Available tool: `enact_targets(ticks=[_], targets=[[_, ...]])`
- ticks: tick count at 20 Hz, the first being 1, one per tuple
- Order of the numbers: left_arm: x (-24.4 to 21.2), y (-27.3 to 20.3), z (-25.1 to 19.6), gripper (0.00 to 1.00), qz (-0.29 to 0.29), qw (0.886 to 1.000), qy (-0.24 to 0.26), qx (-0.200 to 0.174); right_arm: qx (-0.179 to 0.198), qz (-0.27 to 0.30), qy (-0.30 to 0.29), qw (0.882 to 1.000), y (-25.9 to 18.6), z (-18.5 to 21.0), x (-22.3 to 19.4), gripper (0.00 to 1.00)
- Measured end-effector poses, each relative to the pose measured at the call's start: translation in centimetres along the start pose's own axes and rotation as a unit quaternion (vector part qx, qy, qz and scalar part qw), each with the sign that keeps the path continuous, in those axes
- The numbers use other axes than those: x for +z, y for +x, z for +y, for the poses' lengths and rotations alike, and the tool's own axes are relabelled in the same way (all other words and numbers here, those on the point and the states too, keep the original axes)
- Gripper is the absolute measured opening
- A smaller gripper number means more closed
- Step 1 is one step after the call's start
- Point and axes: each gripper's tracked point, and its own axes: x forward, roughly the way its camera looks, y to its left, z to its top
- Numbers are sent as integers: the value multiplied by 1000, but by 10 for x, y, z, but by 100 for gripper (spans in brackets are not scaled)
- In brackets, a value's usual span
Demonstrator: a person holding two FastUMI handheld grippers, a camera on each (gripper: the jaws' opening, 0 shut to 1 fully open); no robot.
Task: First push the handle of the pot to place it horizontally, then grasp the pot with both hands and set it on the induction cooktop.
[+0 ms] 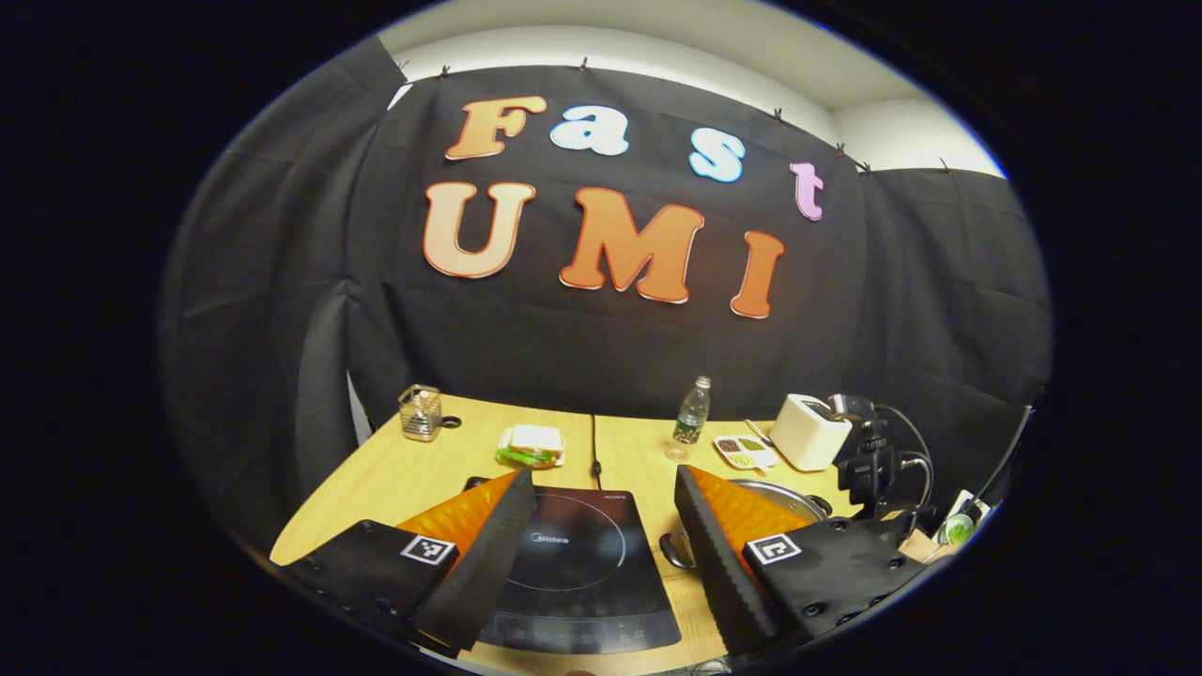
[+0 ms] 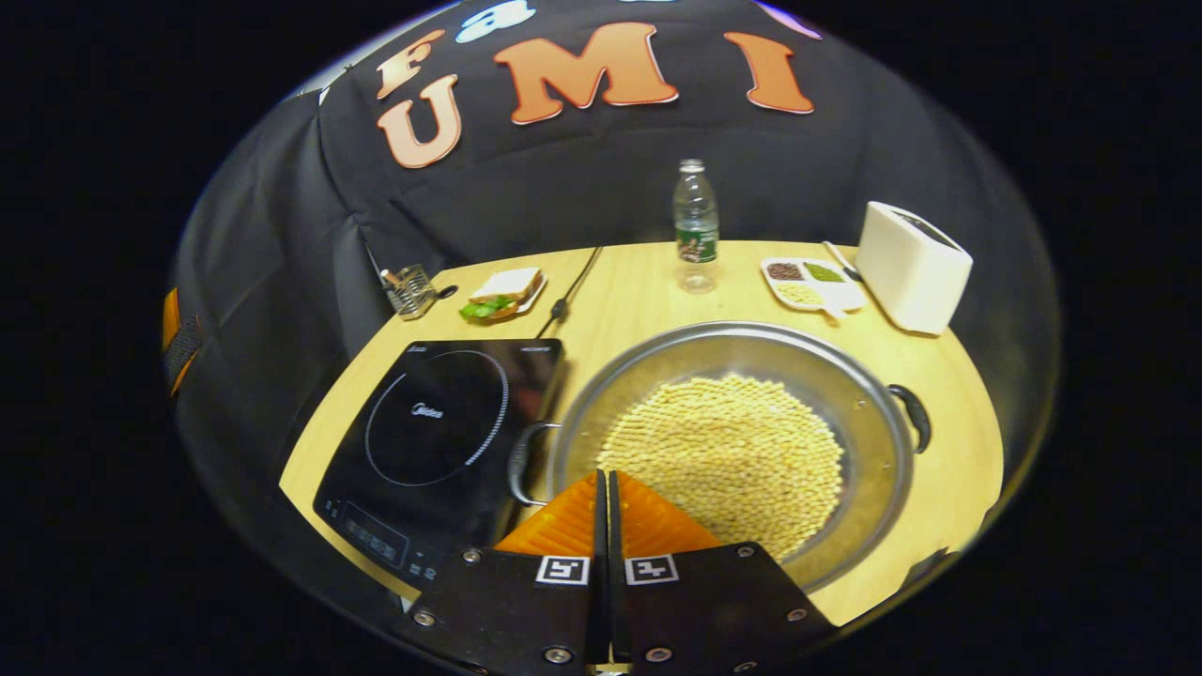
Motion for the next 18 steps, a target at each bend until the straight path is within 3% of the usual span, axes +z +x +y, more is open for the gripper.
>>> enact_targets(ticks=[4,7,9,13,18], targets=[[-39,42,-24,98,51,999,-11,-15,-55,-14,5,998,-15,-63,6,5],[-68,68,-43,98,80,997,12,-21,-87,-20,25,996,-18,-102,11,22],[-90,79,-60,98,108,993,20,-33,-103,-27,41,993,-17,-122,13,43],[-119,108,-79,98,129,990,29,-40,-138,-38,51,988,-11,-165,19,69],[-159,130,-91,98,158,987,20,-31,-155,-44,43,986,3,-193,11,86]])
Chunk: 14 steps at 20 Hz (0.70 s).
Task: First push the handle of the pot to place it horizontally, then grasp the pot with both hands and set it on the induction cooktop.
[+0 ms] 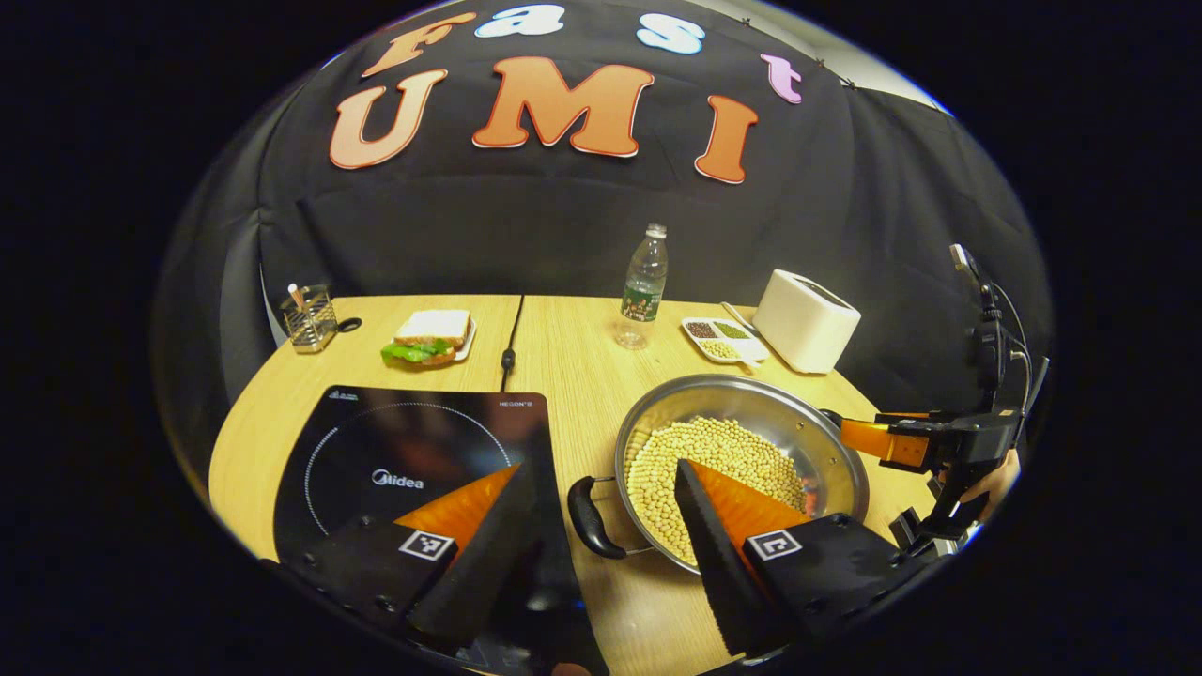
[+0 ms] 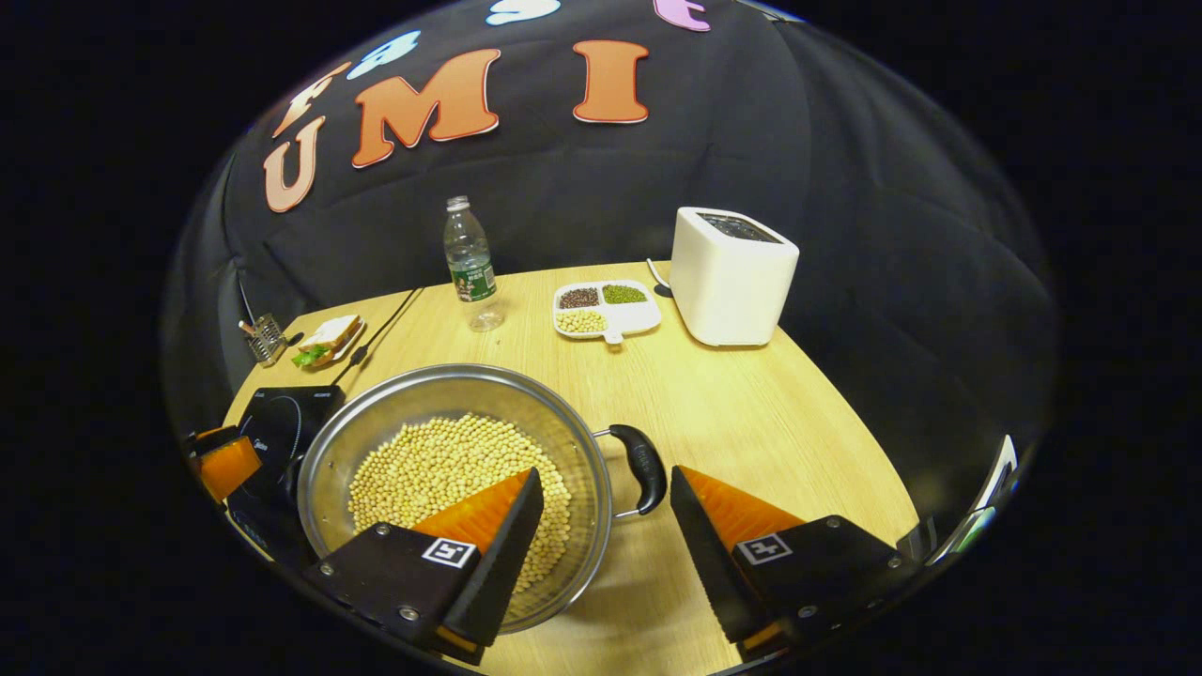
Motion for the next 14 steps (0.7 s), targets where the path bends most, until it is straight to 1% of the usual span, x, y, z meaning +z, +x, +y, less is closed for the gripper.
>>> enact_targets(ticks=[1,2,4,7,12,14], targets=[[-4,5,-1,99,0,1000,-2,2,-1,-1,-3,1000,5,-2,-1,92],[-9,10,-1,99,2,1000,0,9,0,-4,-7,1000,9,-4,-1,94],[-18,18,0,98,8,1000,5,21,1,-8,-10,1000,21,-8,-1,94],[-32,29,-1,98,16,999,-2,34,-1,-7,-5,1000,34,-13,-5,94],[-46,36,4,98,24,999,-18,42,10,3,12,1000,46,-10,-14,94],[-42,40,4,99,13,999,-24,45,12,3,13,1000,50,-9,-15,94]])
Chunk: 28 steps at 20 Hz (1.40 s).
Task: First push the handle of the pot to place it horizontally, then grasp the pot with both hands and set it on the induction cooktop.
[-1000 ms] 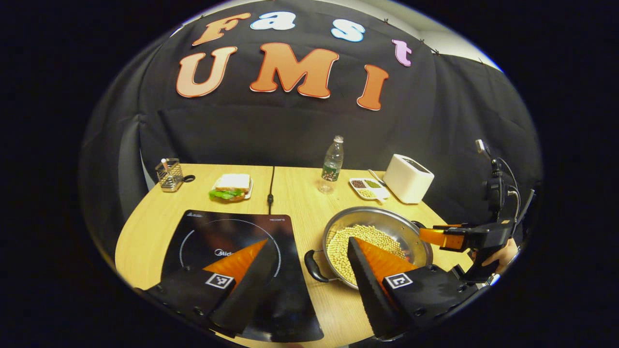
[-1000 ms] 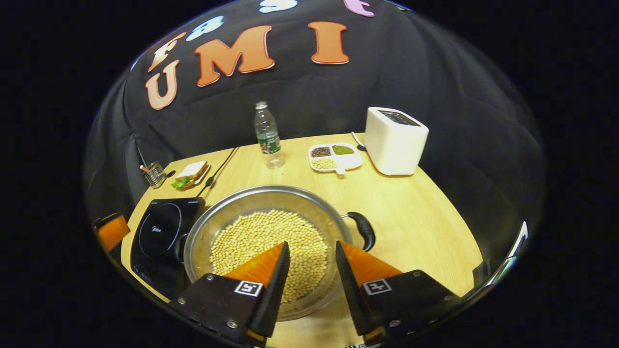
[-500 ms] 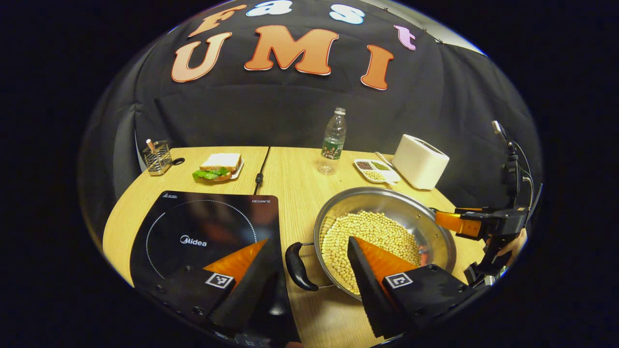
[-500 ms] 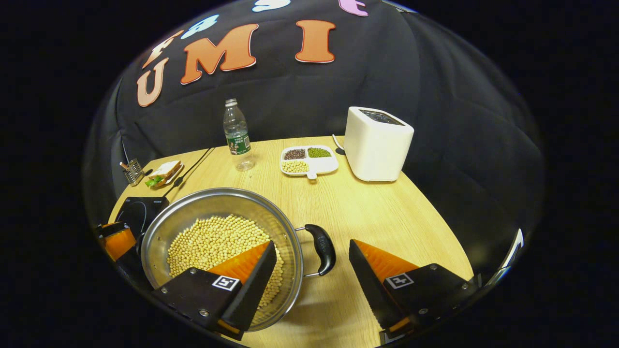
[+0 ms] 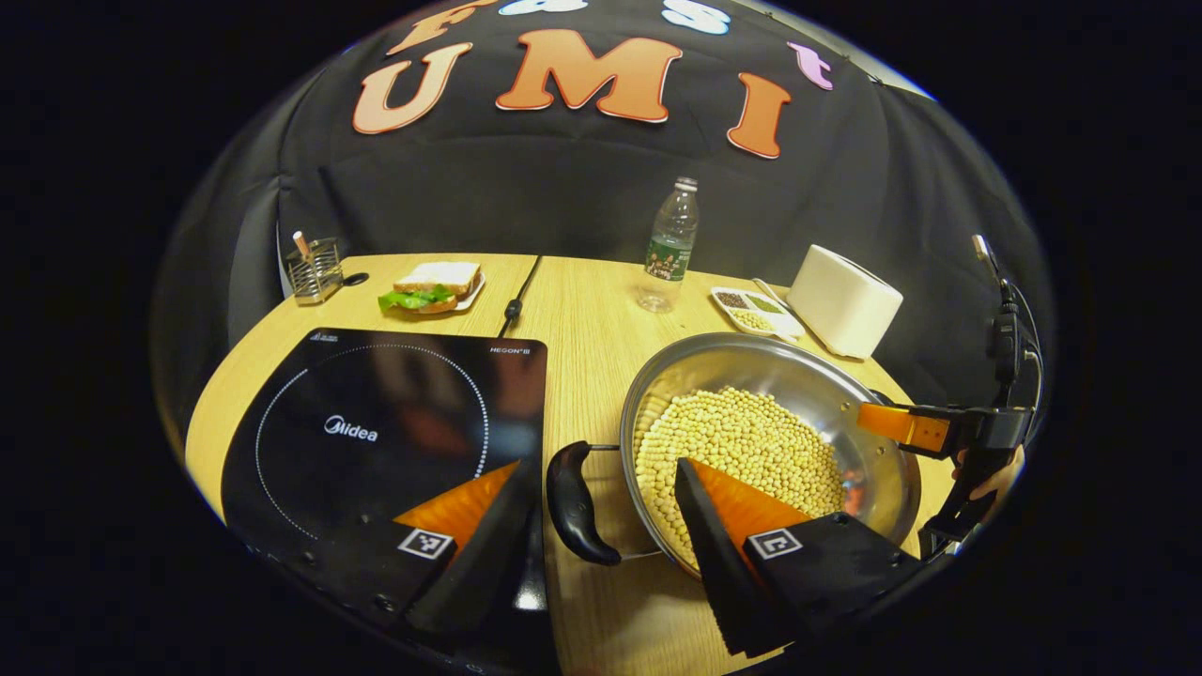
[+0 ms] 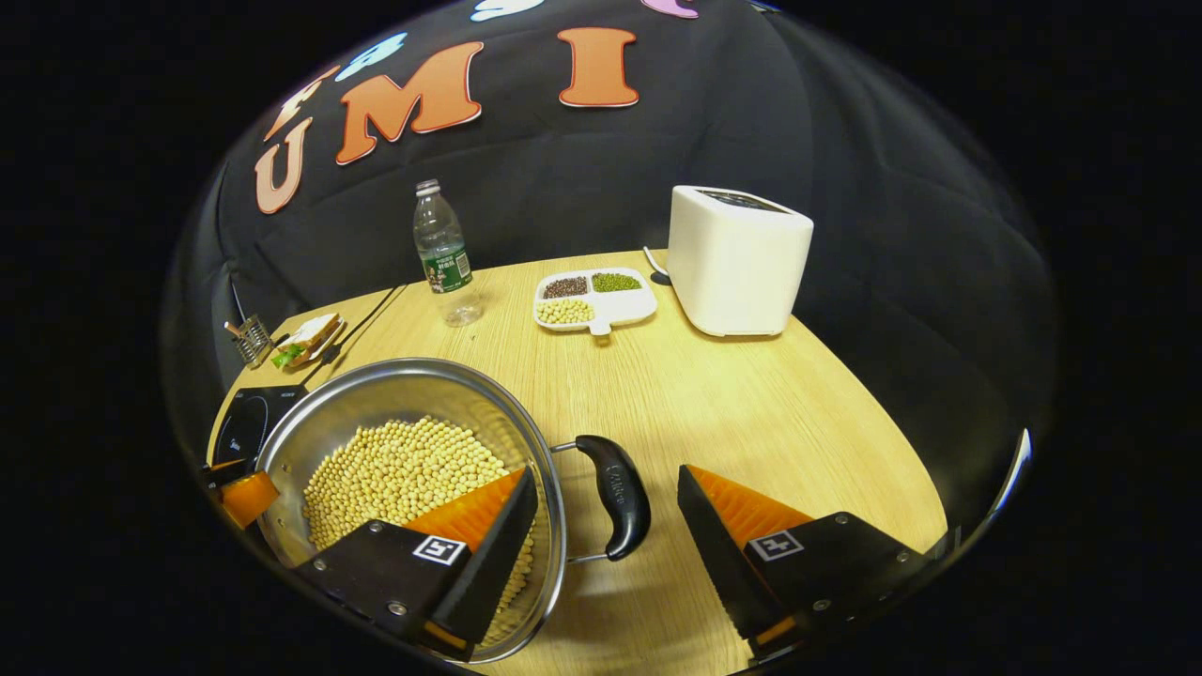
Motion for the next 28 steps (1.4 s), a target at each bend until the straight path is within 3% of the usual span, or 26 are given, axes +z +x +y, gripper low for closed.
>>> enact_targets(ticks=[2,3,4,5,7,8,12,14,15,16,20,28], targets=[[-1,3,-2,98,-3,1000,5,-2,7,4,9,1000,3,4,-3,90],[-2,5,-3,99,-4,1000,13,-1,12,10,17,1000,9,3,3,80],[-3,6,-4,95,-4,1000,22,1,15,17,26,999,10,5,0,81],[-3,8,-3,91,-8,1000,27,9,13,10,33,999,10,5,3,69],[-4,9,1,79,-4,999,20,33,12,14,30,999,10,6,1,68],[-5,12,3,70,-3,999,16,36,14,19,28,999,9,6,-1,67],[-3,16,0,52,25,999,-24,25,33,26,49,998,2,6,-3,55],[-3,10,-2,48,31,999,-14,23,35,26,56,997,-2,5,-3,50],[-4,10,-4,46,37,999,-15,24,33,25,55,998,-3,3,-5,42],[-6,9,-6,44,44,999,-19,21,32,26,58,997,-5,-1,-6,46],[-1,9,-8,40,56,998,-27,18,25,30,75,996,-14,-3,-14,46],[11,2,-2,40,62,997,-33,-10,26,36,116,992,-36,6,-13,45]])
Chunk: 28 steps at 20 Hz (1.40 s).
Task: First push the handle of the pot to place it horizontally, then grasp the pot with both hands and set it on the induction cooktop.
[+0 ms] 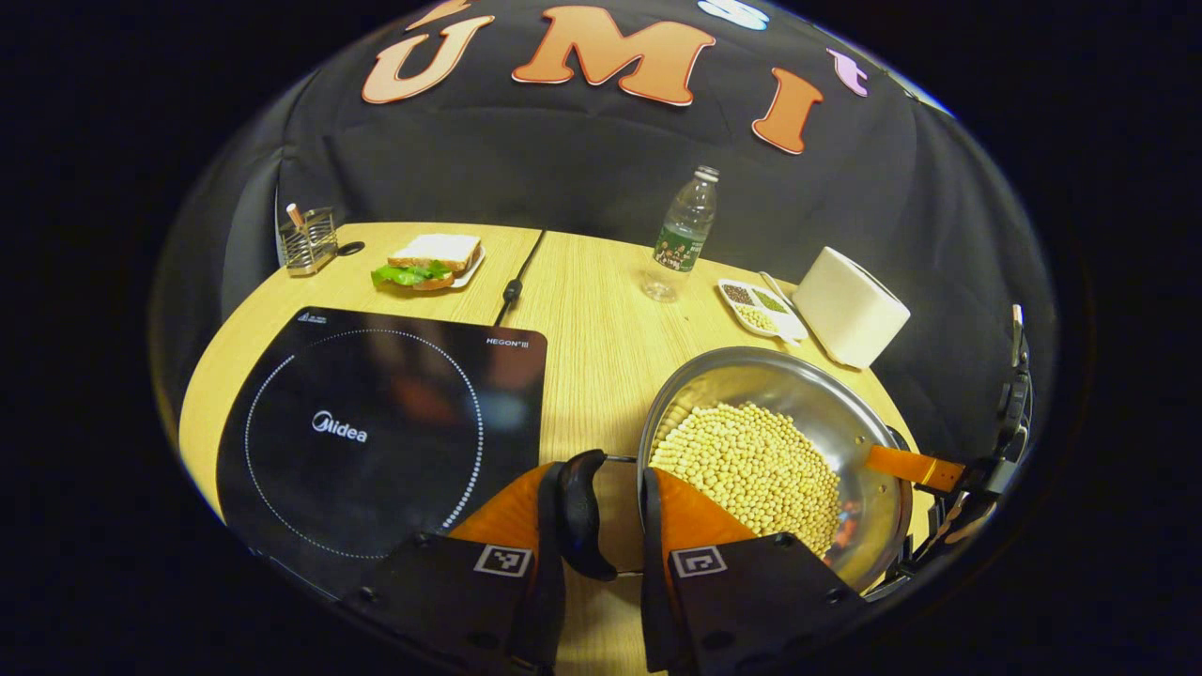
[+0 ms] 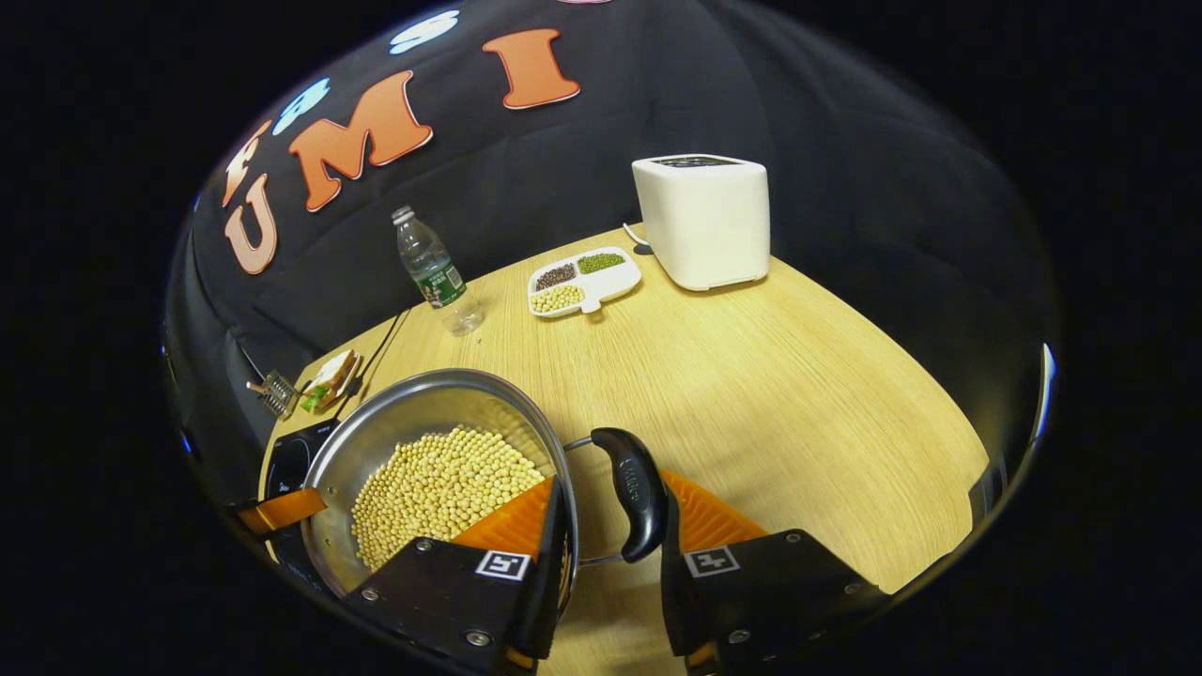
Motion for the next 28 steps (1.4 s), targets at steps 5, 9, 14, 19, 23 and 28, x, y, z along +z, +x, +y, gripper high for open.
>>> enact_targets(ticks=[5,9,14,19,23,28], targets=[[24,-11,7,40,12,1000,-8,-11,5,-1,22,1000,-12,18,9,45],[42,-22,29,40,14,1000,-9,-7,13,2,31,999,-20,47,15,45],[61,-39,75,40,18,1000,-17,11,37,15,35,999,-22,100,14,45],[76,-59,119,40,16,999,-27,26,56,22,31,998,-29,153,11,45],[81,-75,166,40,16,999,-28,40,73,31,27,996,-30,197,0,45],[84,-91,218,40,21,998,-29,51,87,49,29,995,-33,247,-18,45]])
